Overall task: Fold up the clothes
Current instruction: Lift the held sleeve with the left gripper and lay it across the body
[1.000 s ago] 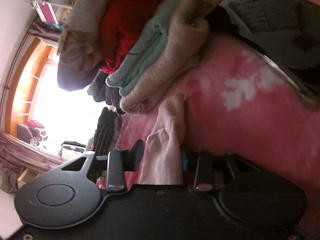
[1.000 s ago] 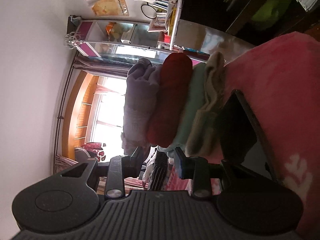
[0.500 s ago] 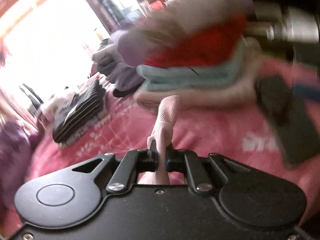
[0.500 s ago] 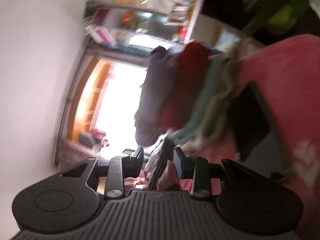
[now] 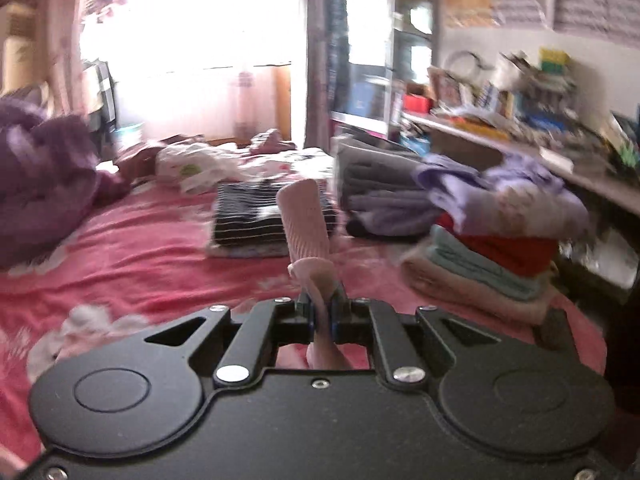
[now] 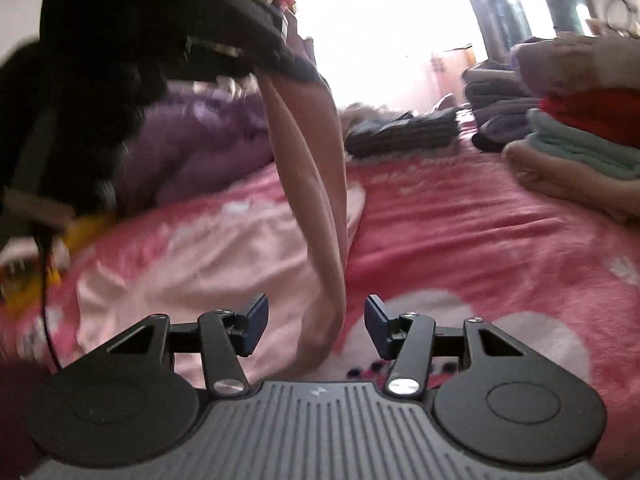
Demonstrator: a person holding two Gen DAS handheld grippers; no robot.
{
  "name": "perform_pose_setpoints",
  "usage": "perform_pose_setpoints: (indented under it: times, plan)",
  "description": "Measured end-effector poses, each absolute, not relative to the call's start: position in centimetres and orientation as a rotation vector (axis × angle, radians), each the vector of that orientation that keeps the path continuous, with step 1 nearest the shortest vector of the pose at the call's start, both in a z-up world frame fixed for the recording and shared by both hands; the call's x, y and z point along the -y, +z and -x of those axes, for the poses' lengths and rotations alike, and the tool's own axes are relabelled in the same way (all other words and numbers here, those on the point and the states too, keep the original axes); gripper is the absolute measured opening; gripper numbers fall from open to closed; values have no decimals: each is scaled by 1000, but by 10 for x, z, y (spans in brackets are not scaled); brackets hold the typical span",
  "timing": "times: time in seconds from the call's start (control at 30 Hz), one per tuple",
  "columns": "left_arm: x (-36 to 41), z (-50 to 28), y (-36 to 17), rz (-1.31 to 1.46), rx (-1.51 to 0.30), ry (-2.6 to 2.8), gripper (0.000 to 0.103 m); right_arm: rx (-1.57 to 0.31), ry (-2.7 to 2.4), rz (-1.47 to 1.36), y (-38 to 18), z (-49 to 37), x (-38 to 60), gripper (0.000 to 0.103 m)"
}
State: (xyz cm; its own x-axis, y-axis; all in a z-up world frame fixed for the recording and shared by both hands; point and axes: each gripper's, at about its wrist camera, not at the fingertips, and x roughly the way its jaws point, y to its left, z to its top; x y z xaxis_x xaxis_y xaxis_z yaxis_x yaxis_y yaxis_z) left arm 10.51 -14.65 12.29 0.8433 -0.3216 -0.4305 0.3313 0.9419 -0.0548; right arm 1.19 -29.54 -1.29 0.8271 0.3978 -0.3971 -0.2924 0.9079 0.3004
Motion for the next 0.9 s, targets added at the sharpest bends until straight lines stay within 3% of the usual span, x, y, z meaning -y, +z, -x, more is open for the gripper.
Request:
perform_pose_setpoints:
  times: [0.47,0.77,0.9]
  plan:
    - [71,-98,118,101,-436,-337,6,-550,399,72,-28,14,220,54]
    - [36,-91,117,146,-401,-357,6,-553,349,159,-34,19,196,42]
    - [14,-91,115,166,-386,-362,6,-555,328,224,-38,21,185,42]
